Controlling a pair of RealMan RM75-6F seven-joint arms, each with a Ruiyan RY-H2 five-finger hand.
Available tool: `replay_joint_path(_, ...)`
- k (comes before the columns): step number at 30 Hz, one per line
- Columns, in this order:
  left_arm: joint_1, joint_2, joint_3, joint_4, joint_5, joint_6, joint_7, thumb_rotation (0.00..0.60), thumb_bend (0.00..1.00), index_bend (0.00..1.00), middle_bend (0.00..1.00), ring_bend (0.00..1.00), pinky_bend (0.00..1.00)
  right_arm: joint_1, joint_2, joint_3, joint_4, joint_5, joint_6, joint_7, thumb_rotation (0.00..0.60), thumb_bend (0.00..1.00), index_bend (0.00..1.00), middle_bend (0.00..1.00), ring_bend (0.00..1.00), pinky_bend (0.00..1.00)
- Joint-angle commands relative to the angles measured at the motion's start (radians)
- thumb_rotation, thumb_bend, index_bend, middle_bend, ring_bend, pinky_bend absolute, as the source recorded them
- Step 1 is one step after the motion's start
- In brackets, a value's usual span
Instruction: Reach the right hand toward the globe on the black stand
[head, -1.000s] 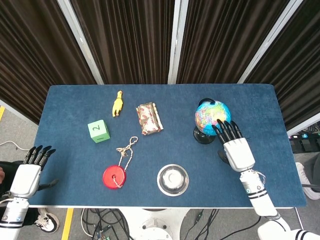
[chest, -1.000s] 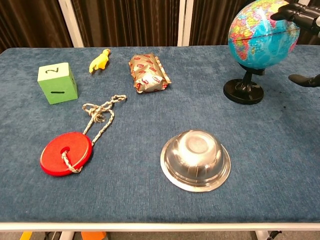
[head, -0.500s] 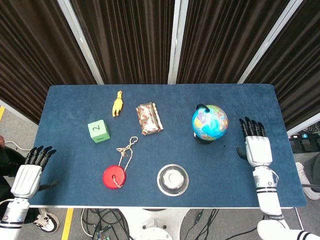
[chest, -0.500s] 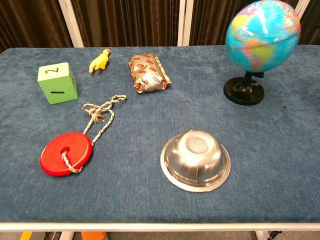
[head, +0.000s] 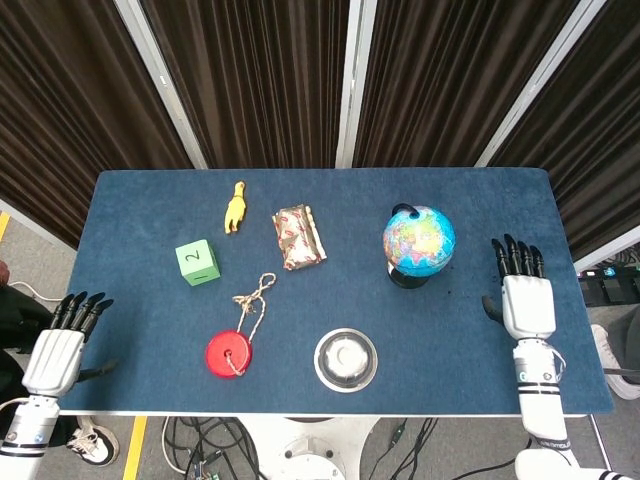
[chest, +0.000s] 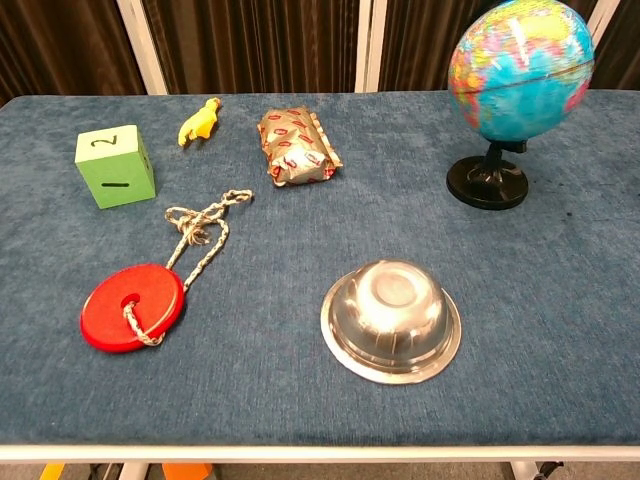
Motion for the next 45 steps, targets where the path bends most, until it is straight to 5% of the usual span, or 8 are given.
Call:
replay_joint_path(1,0.001,0.000,0.000,0.001,0.000,0.000,-0.001,0.600,0.00,0.15,0.09,0.02,0.05,-0.006,-0.008,-0.071,0.040,-0.187,0.060,0.078,0.600,0.19,0.00,0.00,0.00,0.00)
replay_joint_path(8,0.001,0.000,0.000,0.003,0.002,0.004,-0.004,0.600,0.00,0.15,0.09,0.02,0.05,0.021,-0.007,-0.139,0.099,-0.367,0.058,0.153,0.600,0.20,0.00,0.00,0.00,0.00)
replay_joint_path(22,0.002,-0.001,0.001,0.007,0.002,0.003,-0.010,0.600,0.00,0.15,0.09,0.02,0.05,0.046,0.001,-0.121,0.090,-0.297,-0.038,0.135,0.600,0.20,0.00,0.00,0.00,0.00)
replay_joint_path(37,0.000,0.001,0.002,-0.001,0.004,0.000,0.000,0.600,0.00,0.15,0.09,0.02,0.05,-0.019,-0.014,0.027,-0.033,0.212,-0.037,-0.035,0.600,0.19,0.00,0.00,0.00,0.00)
replay_joint_path(40,0.000,0.001,0.001,-0.003,0.004,0.001,0.002,0.600,0.00,0.15,0.09,0.02,0.05,-0.015,-0.006,0.008,-0.026,0.161,-0.030,-0.030,0.600,0.20,0.00,0.00,0.00,0.00)
replay_joint_path(45,0.000,-0.001,0.002,-0.003,0.003,-0.002,0.004,0.600,0.00,0.15,0.09,0.02,0.05,0.000,-0.011,-0.063,0.040,-0.113,0.012,0.082,0.600,0.23,0.00,0.00,0.00,0.00)
